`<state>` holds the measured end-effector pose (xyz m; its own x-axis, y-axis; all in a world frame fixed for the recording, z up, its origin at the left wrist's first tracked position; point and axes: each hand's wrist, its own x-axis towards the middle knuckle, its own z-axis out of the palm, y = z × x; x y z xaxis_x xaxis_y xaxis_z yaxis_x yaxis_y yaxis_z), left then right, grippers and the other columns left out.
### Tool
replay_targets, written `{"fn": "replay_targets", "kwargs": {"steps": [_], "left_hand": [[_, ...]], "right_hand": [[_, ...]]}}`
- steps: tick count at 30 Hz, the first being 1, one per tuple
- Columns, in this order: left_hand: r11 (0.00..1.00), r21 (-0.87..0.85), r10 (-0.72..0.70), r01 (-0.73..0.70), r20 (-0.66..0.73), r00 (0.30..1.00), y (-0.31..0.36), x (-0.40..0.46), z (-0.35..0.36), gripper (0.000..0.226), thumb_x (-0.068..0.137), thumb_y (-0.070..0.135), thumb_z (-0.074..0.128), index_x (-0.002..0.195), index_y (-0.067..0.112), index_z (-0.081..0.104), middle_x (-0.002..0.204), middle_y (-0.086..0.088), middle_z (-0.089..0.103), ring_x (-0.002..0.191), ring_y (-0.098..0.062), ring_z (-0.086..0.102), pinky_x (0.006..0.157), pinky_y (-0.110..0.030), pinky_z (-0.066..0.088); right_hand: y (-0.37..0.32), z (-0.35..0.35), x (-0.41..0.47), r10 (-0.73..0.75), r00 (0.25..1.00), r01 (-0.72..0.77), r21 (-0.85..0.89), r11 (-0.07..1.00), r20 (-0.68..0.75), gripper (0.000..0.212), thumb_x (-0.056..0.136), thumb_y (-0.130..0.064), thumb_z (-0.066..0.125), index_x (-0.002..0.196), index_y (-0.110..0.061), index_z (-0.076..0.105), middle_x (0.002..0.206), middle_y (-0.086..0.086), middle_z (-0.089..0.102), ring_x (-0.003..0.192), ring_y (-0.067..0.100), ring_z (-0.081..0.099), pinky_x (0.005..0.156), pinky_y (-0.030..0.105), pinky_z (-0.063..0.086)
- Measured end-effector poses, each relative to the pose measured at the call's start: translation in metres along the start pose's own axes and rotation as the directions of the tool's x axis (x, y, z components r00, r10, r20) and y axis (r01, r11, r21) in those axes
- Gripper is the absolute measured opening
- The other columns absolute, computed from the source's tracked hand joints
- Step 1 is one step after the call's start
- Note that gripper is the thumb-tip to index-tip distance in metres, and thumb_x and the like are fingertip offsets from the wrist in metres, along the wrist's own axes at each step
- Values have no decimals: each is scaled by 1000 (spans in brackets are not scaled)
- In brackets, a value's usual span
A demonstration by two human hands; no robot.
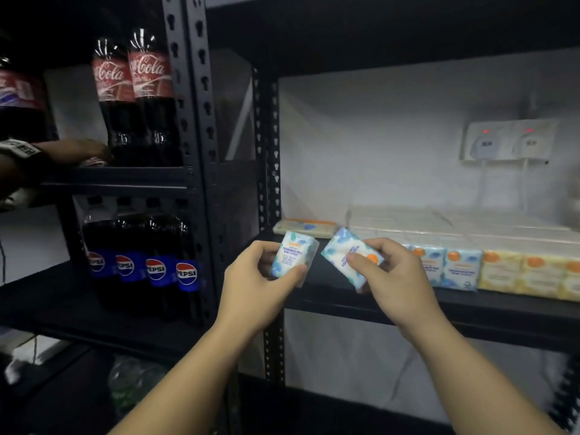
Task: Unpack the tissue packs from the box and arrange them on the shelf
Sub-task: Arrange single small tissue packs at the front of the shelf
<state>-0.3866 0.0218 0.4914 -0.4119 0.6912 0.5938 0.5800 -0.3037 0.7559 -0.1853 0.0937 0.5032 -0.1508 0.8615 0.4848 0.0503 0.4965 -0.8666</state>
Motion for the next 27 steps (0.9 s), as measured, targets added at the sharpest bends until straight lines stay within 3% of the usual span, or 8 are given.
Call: {"fn": "replay_targets", "kwargs": {"steps": [4,8,12,17,21,24,27], "left_hand": [[996,89,-18,19,-8,1000,-8,22,-5,28,77,41,84,101,33,70,92,18,73,84,5,66,67,-9,48],[968,251,-19,19,-2,1000,-28,45,-5,42,79,49,81,113,26,72,104,10,63,91,-3,62,77,-19,49],[953,303,-22,10,36,999,-46,57,-2,56,79,51,81,125,22,66,108,9,60,97,-8,60,83,-25,50],[914,406,-3,-16,45,999,-58,65,-3,37,80,54,77,106,32,62,107,13,54,94,-12,61,75,-35,55],[893,449,12,-46,78,997,-63,68,-4,36,81,64,72,104,37,63,105,14,50,89,-12,62,68,-34,53],[898,436,11,-61,115,993,-67,68,-6,42,81,70,68,107,37,70,105,16,50,90,-8,61,65,-30,48],[899,425,43,-108,161,986,-72,67,-9,48,82,69,67,114,34,73,108,17,52,96,-7,60,71,-32,54]], "right_hand": [[-3,18,20,17,1000,-16,-106,994,9,8,84,-26,79,91,-25,75,80,0,76,61,18,69,71,49,61],[2,30,46,25,999,-14,-315,949,31,45,64,-58,73,103,-35,72,84,-5,74,75,24,70,82,46,60],[7,40,65,-7,999,28,-428,903,50,46,74,-46,84,112,-34,61,96,-9,70,83,16,65,85,43,56],[0,49,78,40,997,3,-551,835,65,53,67,-42,91,100,-33,51,88,-9,65,85,18,64,80,52,58],[-5,53,87,52,992,34,-651,758,111,47,64,-38,91,93,-28,55,94,-2,67,85,19,65,77,45,58],[-6,57,92,59,987,58,-678,733,149,39,70,-36,89,99,-26,64,97,-1,68,86,17,65,74,34,54],[-7,63,94,62,983,76,-698,712,170,35,77,-31,86,107,-25,70,99,-3,68,91,15,64,75,28,47]]}}
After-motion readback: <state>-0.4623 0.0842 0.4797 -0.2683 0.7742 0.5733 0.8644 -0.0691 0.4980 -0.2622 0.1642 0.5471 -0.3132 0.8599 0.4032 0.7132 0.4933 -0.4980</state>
